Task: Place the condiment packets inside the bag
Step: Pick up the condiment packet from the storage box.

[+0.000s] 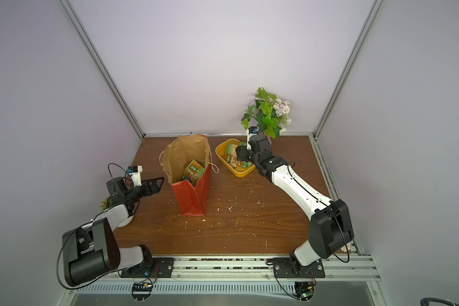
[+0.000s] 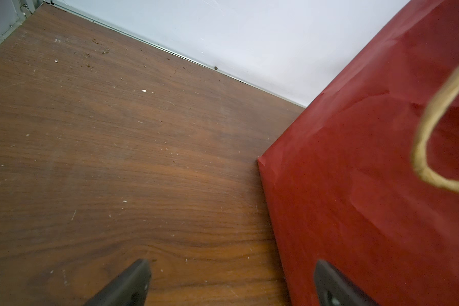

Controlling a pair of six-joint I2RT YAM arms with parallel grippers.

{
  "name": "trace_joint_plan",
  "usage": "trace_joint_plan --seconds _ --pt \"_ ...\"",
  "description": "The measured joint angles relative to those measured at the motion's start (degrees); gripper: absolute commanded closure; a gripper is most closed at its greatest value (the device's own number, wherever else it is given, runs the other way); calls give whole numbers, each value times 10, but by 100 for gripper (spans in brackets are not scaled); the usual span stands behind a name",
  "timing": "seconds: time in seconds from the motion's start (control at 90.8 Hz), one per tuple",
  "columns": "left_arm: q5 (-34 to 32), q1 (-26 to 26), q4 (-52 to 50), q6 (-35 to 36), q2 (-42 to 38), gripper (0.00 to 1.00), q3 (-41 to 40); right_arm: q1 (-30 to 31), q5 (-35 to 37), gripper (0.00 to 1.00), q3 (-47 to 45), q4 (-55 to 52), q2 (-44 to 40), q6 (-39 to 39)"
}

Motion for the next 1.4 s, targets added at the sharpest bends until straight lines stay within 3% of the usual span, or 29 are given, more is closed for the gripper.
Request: trace_joint_plan --seconds 0.55,0.859,1.057,1.398 --pt "0 0 0 2 0 1 0 -92 -11 33 -32 126 167 -19" --pt "-1 0 0 2 3 1 0 -111 -17 38 43 155 258 -35" --pt "-1 0 0 2 7 1 0 -113 -28 48 91 166 284 -40" --pt "-2 0 0 2 8 1 0 -116 -48 74 123 169 308 -40"
